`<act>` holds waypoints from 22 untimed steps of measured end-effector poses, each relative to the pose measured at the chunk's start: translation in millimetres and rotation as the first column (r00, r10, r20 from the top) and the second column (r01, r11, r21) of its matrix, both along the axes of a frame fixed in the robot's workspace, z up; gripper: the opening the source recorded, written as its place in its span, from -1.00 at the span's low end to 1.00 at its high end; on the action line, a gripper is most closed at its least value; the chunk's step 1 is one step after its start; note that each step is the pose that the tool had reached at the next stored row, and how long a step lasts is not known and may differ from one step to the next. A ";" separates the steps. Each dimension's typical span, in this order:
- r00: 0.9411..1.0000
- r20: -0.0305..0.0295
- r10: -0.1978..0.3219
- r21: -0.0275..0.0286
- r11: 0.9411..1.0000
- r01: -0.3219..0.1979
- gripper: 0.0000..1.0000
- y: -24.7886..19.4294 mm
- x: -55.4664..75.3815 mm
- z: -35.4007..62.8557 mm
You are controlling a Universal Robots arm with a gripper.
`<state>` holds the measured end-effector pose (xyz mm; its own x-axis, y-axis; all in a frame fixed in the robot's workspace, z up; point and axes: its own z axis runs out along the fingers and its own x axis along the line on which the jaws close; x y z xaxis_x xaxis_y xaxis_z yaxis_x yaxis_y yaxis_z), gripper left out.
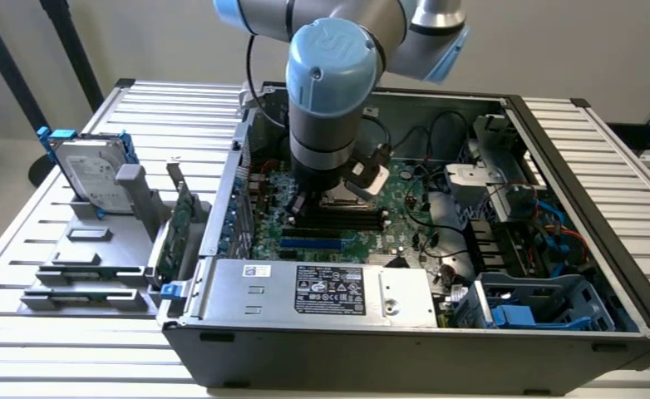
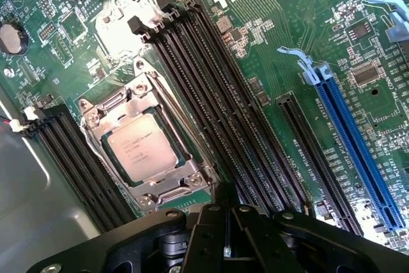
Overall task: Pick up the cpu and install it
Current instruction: 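Install the second cpu locking lever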
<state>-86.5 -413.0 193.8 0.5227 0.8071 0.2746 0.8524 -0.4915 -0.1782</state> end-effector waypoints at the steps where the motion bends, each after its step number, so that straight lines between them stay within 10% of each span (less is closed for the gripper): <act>1: 1.000 0.000 0.000 -0.002 1.000 0.000 -0.79 0.0 -0.1 2.0; 7: 1.000 0.000 0.000 -0.001 1.000 0.000 -0.79 5.6 -0.8 13.2; 12: 1.000 0.000 0.001 -0.005 1.000 -0.001 -0.79 19.8 -2.6 17.5; 22: 1.000 0.000 0.027 -0.044 0.999 -0.027 -0.79 41.3 -4.1 25.3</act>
